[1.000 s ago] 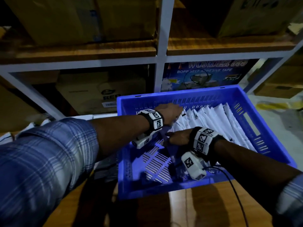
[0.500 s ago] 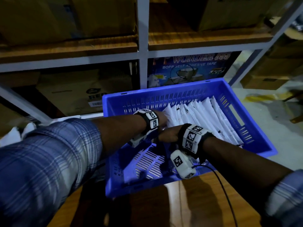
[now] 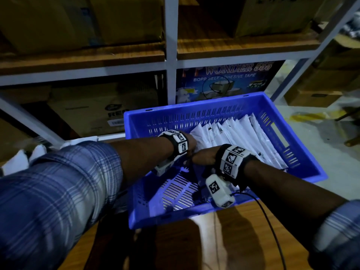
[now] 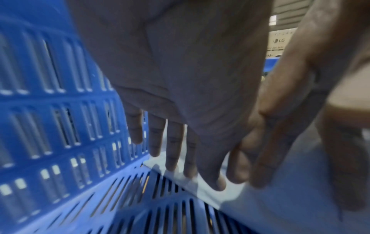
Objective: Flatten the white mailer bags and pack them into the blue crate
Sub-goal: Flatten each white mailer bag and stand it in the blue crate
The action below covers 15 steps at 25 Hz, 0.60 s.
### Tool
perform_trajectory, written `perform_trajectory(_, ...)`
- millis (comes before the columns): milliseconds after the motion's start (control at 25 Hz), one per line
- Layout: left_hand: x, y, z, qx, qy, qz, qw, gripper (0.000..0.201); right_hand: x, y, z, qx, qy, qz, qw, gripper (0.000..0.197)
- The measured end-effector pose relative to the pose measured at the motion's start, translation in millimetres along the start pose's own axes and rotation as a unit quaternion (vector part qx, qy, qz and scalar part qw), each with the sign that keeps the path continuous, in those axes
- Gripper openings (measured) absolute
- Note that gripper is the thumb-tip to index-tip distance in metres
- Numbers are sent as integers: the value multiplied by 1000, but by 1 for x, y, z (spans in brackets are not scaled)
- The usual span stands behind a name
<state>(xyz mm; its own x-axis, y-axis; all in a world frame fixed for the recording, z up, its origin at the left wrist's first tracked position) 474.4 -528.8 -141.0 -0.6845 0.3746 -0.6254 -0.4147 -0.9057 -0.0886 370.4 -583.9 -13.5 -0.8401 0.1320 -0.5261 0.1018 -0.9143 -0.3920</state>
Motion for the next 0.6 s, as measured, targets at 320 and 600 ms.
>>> perform_trajectory(320,-48,-2,108,-7,114,11,993,20,-11,-30,31,-24,20,-53,998,44)
perform_trajectory(600,-96,-34,240,-26,328,159,931,26,-55,-79,100,-72,233,95,965,37)
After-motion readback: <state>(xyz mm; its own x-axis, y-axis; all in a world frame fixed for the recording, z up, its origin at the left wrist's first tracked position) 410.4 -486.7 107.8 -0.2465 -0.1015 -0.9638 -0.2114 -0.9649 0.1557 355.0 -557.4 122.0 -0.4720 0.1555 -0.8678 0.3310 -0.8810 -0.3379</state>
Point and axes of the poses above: each hand's wrist, its own z-axis away from the middle knuckle, its own x-axis out of the palm, y = z × x, the point moved 10 cm from there along -z, towards the middle knuckle, and after that the axes turned 5 degrees about -x, right-handed, at the moved point
